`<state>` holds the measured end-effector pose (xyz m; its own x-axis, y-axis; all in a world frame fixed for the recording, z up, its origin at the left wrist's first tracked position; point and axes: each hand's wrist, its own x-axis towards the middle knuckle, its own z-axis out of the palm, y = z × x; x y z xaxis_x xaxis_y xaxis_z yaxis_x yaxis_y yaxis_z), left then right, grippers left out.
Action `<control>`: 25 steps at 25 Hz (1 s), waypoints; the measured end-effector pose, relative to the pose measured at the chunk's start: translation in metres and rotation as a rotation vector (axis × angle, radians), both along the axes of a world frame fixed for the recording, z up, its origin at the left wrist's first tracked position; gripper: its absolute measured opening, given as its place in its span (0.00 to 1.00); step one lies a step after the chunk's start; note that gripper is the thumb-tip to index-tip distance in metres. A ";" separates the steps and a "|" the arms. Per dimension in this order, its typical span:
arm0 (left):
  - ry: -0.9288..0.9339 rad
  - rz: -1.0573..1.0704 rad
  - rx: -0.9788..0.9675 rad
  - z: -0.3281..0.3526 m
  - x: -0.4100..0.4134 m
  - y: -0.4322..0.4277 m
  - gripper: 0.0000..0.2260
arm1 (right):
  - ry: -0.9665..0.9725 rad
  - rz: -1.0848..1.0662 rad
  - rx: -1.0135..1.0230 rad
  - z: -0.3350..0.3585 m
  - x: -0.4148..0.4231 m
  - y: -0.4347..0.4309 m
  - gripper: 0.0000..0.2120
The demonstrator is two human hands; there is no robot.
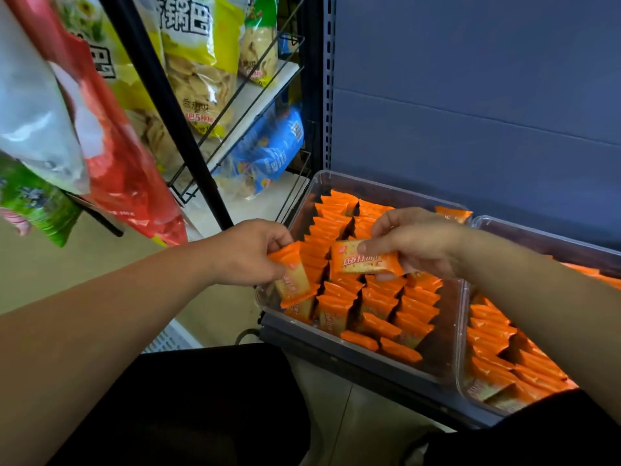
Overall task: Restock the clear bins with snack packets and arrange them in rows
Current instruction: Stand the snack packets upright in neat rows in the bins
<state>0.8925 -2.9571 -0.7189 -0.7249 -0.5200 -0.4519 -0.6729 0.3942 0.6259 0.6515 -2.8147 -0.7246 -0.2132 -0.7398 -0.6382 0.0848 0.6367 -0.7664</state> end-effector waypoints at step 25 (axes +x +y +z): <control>-0.233 -0.356 -0.368 -0.029 -0.020 0.000 0.13 | 0.526 0.531 -0.080 -0.042 0.056 0.014 0.03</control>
<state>0.8723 -2.9568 -0.7480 -0.7871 -0.4153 -0.4561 -0.5627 0.7863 0.2552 0.7074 -2.8010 -0.7663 -0.0770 -0.8678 -0.4909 -0.6082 0.4310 -0.6665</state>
